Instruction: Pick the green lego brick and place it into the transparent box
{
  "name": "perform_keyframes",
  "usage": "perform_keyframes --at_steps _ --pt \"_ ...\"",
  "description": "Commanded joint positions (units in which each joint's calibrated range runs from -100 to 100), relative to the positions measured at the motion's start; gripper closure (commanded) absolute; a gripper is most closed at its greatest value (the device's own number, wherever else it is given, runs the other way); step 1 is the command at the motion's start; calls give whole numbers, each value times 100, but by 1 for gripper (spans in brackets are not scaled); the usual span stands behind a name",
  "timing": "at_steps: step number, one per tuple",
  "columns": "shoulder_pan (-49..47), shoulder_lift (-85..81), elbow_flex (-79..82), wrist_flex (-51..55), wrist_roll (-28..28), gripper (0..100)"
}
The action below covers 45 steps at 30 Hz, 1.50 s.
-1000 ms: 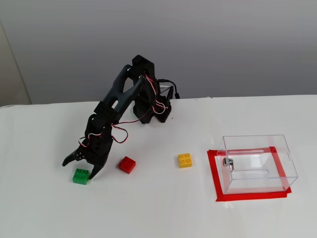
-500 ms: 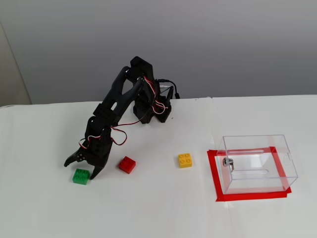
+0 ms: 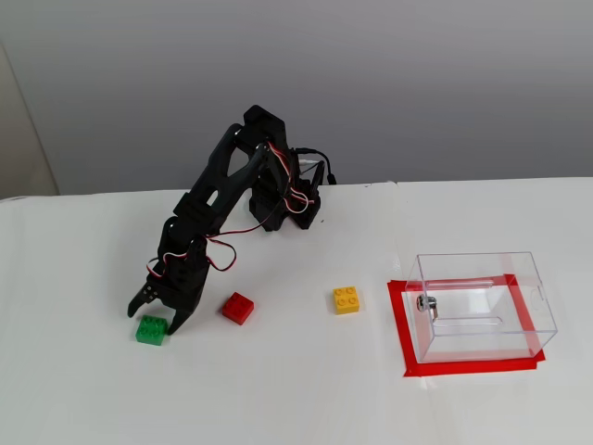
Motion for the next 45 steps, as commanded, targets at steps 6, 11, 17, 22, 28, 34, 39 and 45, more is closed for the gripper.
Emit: perform_keyframes --at_steps 6,11,17,22,28,34,39,45 --pt "59 -31 -132 -61 -12 95" --pt "140 -108 -132 -61 -12 96" --pt "133 -685 -123 -9 -17 96" --pt "66 -1321 -41 17 -22 96" --pt "-118 -1889 -41 17 -215 96" --pt "-362 -2441 -41 17 -789 96" --pt "-710 -2959 -41 35 -988 96" --pt "-1154 -3595 -41 783 -1097 96"
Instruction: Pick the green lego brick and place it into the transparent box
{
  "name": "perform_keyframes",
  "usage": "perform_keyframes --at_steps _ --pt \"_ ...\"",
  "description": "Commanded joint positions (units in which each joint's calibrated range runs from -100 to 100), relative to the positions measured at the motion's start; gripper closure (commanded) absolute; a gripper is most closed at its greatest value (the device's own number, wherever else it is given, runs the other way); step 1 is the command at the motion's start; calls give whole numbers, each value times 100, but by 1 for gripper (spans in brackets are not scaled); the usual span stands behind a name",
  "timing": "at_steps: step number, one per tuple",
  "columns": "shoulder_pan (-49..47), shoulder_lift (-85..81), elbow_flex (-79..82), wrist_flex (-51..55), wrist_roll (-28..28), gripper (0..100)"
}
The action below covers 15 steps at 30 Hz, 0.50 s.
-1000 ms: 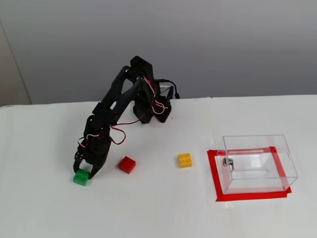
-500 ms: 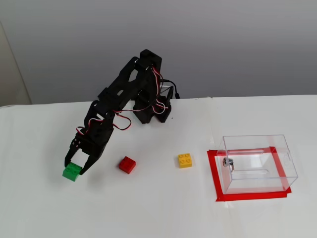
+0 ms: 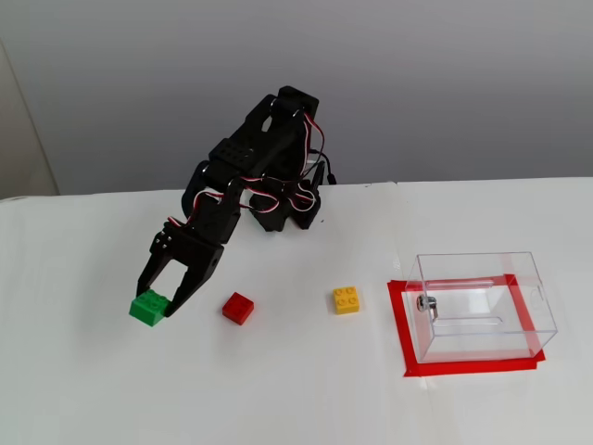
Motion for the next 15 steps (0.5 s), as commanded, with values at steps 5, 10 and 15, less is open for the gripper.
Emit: perform_keyframes --at_steps 5,10,15 --pt "-466 -780 -50 808 -33 96" --pt "-770 -1154 -41 904 -33 96" --pt "-1169 -1552 167 860 -33 96"
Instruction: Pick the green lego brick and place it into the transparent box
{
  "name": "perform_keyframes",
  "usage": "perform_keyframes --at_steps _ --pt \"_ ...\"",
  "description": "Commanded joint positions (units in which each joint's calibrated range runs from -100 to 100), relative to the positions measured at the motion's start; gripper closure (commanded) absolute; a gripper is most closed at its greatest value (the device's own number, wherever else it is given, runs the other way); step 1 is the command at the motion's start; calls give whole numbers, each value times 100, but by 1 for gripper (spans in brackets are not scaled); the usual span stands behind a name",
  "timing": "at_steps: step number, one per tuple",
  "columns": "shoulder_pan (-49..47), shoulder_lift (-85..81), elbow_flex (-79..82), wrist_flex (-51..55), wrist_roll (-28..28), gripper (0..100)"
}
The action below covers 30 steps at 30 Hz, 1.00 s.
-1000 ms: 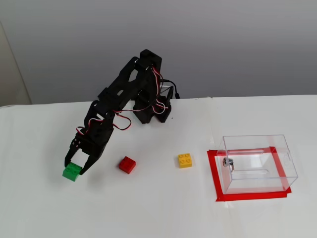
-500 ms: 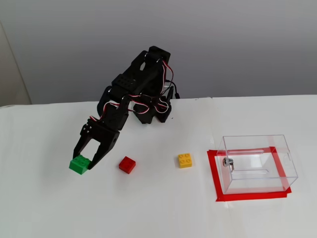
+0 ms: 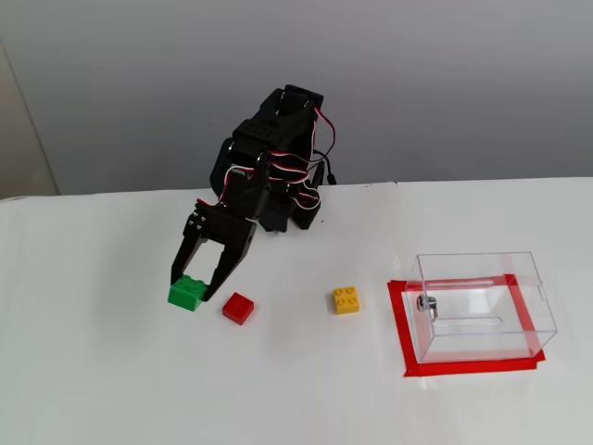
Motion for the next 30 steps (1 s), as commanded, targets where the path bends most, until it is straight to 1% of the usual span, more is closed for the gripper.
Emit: perform_keyframes --at_steps 1,7,10,18,22,30 --pt "-203 -445 187 -49 -18 96" --pt "-647 -1243 847 -40 -13 96" --pt "-1016 -1684 1082 4 -13 96" --pt "-2392 -2244 1299 4 -8 96" --pt "-3264 -2235 1281 4 8 96" --pt "-4588 -2159 1290 4 -13 96"
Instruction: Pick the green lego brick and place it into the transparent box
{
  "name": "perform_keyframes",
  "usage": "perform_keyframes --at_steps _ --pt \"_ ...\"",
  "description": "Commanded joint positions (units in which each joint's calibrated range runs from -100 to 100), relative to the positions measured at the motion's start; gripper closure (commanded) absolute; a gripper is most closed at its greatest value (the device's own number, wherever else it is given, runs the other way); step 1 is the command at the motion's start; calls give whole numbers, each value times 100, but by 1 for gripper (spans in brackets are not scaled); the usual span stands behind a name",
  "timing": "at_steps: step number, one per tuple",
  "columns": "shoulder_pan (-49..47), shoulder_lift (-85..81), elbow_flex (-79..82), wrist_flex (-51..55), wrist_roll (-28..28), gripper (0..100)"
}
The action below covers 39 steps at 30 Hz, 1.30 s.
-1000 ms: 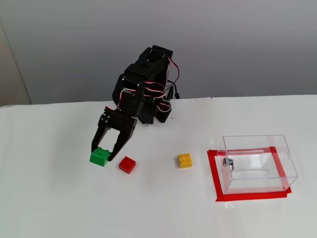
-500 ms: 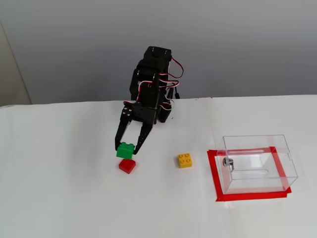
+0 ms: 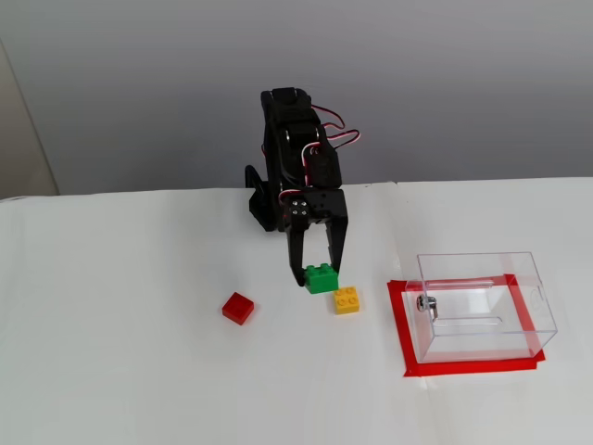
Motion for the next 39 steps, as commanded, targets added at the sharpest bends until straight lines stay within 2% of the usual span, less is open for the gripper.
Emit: perform_keyframes --at_steps 1,19,39 --pt "-551 -3 -43 -5 -13 96" --pt "-3057 1389 -486 -75 -13 96" --pt "-4632 3502 -2475 -83 -18 95"
